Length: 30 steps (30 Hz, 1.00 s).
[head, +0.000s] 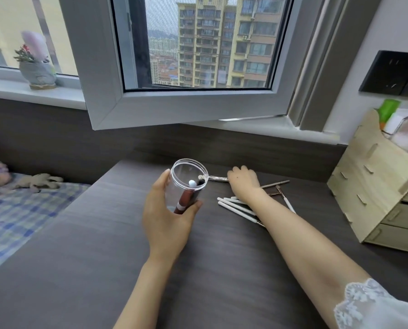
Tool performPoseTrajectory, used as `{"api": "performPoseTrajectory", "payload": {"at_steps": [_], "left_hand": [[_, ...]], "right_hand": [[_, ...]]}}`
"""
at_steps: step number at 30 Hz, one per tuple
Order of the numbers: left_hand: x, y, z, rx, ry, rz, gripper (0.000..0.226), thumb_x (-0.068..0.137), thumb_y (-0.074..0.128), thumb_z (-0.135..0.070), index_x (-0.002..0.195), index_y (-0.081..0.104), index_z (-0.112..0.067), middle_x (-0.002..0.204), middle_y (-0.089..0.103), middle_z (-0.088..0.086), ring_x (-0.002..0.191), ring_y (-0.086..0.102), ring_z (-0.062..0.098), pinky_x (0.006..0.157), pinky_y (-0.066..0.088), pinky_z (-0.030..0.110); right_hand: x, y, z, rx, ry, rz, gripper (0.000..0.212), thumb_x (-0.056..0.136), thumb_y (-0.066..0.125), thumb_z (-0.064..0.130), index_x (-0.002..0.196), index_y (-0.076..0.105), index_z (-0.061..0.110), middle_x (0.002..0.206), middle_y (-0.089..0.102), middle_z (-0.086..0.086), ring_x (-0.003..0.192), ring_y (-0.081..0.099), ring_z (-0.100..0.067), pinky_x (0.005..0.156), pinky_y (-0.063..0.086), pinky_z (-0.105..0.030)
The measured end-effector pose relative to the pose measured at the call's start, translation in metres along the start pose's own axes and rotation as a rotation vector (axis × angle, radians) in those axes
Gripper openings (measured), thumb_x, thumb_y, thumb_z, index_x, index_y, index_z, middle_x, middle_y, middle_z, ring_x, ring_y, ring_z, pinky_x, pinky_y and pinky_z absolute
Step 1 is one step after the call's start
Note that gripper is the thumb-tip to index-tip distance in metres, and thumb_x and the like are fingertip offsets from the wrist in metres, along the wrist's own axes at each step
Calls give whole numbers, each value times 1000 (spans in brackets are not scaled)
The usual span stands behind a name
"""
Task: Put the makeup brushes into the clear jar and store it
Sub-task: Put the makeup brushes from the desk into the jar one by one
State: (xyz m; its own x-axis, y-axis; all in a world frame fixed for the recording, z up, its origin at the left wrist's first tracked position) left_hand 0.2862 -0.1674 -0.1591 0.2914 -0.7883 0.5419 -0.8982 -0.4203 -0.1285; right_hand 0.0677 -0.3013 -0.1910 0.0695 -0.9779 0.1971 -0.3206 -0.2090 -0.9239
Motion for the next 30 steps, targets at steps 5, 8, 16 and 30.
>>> {"api": "performPoseTrajectory", "payload": {"at_steps": [5,8,16,30], "left_hand": [[0,2,-2,7,37,14,82,57,87,-16,127,48,-24,120,57,-9,112,54,14,93,38,24],[-2,6,-5,12,62,43,81,57,87,-15,127,48,-23,120,56,-10,113,53,13,92,35,14],[-23,26,-35,44,248,193,80,56,87,-10,127,50,-19,119,53,-11,109,48,3,91,33,6],[-50,47,-65,71,529,391,78,55,86,-19,124,49,-14,123,51,-9,114,48,9,98,26,5]], "right_hand": [[-24,-37,-46,602,289,-133,24,96,43,19,95,64,7,99,67,-19,95,61,-37,75,46,-37],[-56,-70,-64,1111,311,-249,32,94,46,19,68,61,8,58,48,-9,53,46,-20,54,35,-29],[-189,-153,-96,1434,248,-754,16,92,56,26,78,49,28,59,49,-2,52,45,-13,50,39,-26],[-221,-129,-36,1381,197,-634,35,72,78,20,75,48,37,63,63,15,63,59,-4,63,48,-22]]}}
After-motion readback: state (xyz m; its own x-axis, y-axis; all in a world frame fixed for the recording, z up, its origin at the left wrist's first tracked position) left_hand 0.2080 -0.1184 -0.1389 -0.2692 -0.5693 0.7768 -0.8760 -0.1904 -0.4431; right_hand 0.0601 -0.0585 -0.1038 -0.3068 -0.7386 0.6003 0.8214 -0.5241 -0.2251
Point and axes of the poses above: each hand's wrist, its own x-axis towards the middle knuckle, its own y-axis out of the palm, z = x × y, the point moved 9 cm from there along x, towards the middle knuckle
